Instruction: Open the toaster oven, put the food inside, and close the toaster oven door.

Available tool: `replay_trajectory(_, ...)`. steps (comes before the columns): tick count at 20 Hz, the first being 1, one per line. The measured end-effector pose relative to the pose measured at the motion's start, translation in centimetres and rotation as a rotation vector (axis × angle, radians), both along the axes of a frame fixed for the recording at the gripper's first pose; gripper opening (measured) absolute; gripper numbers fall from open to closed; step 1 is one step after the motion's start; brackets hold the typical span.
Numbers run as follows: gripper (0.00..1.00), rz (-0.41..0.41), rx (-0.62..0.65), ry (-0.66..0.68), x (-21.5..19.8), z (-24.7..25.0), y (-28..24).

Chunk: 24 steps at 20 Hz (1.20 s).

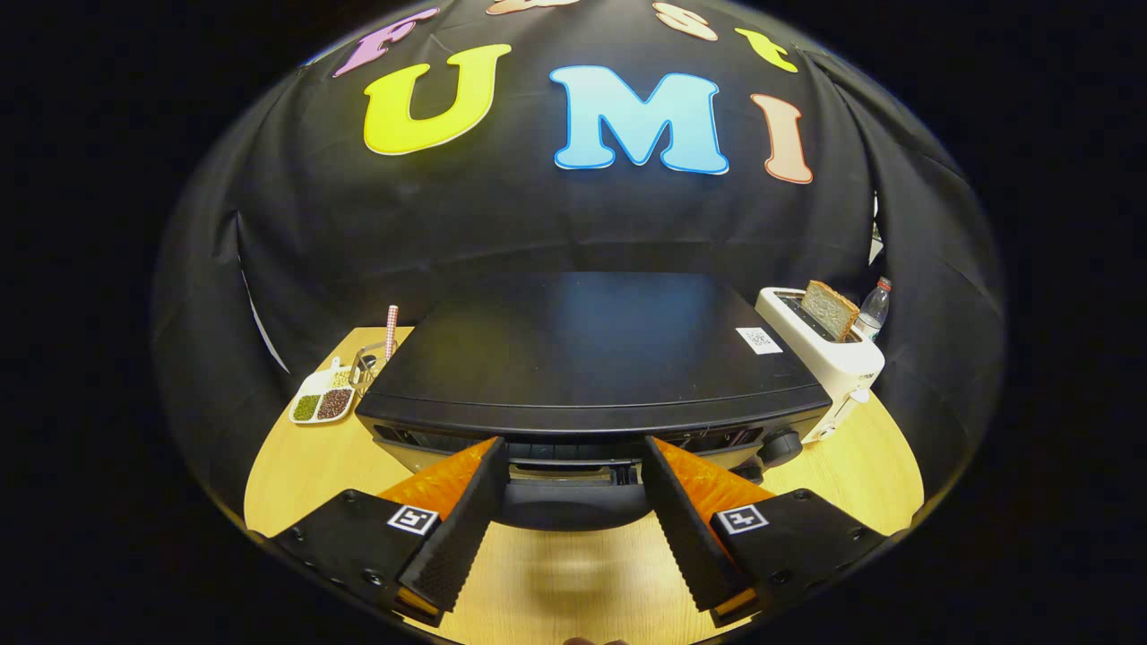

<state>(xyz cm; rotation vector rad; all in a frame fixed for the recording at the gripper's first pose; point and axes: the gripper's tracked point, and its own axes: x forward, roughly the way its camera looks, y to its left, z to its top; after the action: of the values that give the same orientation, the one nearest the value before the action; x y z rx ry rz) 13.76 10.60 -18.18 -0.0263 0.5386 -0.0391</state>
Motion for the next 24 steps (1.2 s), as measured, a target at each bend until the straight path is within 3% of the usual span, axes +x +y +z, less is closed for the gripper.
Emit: replay_trajectory(24, 0.97, 0.028, 0.044, 0.110, -5.0, -1.9, 0.5)
